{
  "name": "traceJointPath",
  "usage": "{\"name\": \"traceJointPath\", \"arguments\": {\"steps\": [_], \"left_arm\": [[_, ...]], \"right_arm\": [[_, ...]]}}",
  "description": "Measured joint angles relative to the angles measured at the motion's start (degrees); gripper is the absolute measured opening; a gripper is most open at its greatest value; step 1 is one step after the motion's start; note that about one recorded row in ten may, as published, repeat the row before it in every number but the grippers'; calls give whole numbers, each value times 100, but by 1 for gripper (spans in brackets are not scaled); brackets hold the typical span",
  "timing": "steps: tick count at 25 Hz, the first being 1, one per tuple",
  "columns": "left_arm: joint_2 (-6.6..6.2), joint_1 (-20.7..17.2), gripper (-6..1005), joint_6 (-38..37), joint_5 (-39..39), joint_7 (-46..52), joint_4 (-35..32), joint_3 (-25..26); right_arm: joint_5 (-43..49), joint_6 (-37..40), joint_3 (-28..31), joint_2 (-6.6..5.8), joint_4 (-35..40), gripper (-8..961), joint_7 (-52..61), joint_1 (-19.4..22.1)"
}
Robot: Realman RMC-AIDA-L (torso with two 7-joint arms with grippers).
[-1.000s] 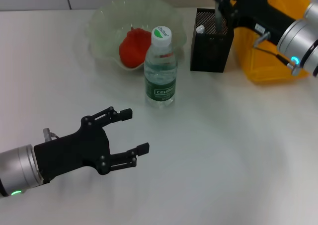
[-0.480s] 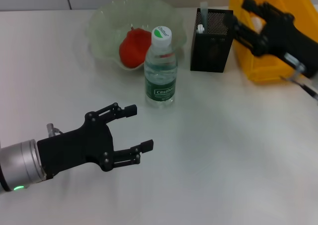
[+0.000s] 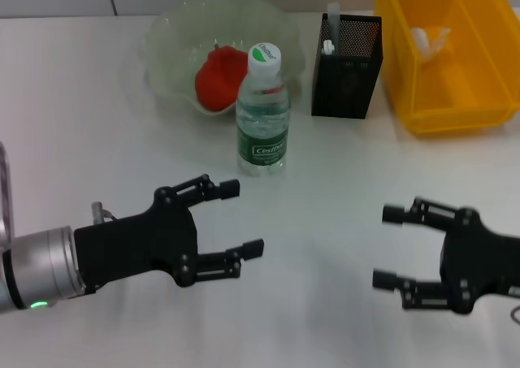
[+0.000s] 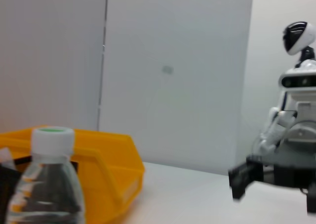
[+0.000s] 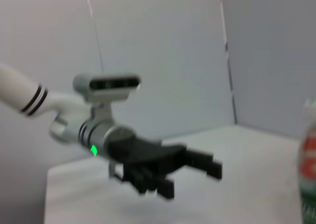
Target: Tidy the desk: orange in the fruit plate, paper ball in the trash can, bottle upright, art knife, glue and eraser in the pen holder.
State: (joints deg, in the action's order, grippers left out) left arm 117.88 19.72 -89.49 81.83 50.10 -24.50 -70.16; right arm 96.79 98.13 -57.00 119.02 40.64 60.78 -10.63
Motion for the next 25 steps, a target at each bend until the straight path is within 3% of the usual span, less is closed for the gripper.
{"name": "traceJointPath", "arguments": {"steps": [2, 25], "left_arm": [[-21, 41, 847, 2, 0, 129, -1, -156], [7, 75, 846, 5, 141, 314, -22, -297]], "right_arm": [[119, -65, 15, 3, -171, 840, -108, 4], [123, -351, 122, 25, -437, 840, -188, -114]]}}
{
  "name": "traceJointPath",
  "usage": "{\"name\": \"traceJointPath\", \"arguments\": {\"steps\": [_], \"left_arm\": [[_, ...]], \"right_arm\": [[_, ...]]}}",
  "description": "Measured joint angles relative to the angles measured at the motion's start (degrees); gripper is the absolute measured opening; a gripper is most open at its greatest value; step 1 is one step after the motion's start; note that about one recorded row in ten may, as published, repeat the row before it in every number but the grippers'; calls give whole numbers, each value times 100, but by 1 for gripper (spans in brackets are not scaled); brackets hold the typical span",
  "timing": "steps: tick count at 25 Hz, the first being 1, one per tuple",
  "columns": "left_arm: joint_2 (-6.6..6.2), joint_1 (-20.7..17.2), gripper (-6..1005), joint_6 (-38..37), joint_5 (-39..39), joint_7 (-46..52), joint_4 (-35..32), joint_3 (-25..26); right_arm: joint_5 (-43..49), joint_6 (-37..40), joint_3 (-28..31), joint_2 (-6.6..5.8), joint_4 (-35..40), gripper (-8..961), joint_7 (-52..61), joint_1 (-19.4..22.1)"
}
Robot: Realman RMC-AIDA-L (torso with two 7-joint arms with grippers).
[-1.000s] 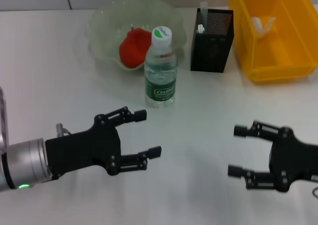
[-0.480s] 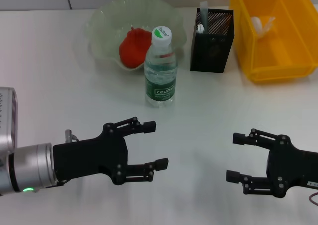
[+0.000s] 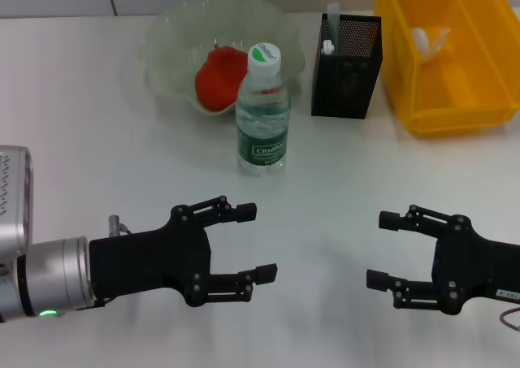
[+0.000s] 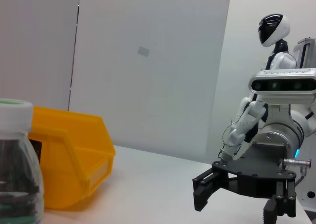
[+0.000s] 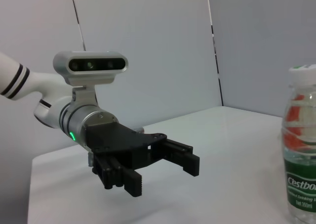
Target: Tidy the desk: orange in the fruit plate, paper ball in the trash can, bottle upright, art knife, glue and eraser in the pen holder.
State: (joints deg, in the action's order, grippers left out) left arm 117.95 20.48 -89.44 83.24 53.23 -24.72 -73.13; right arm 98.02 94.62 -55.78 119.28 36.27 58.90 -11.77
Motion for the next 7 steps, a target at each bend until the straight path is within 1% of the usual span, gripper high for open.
{"name": "traceJointPath", "arguments": {"steps": [7], "left_arm": [[4, -21, 846, 31, 0, -36, 2, 1]], "right_arm": [[-1, -20, 55, 8, -55, 840, 1, -86]]}}
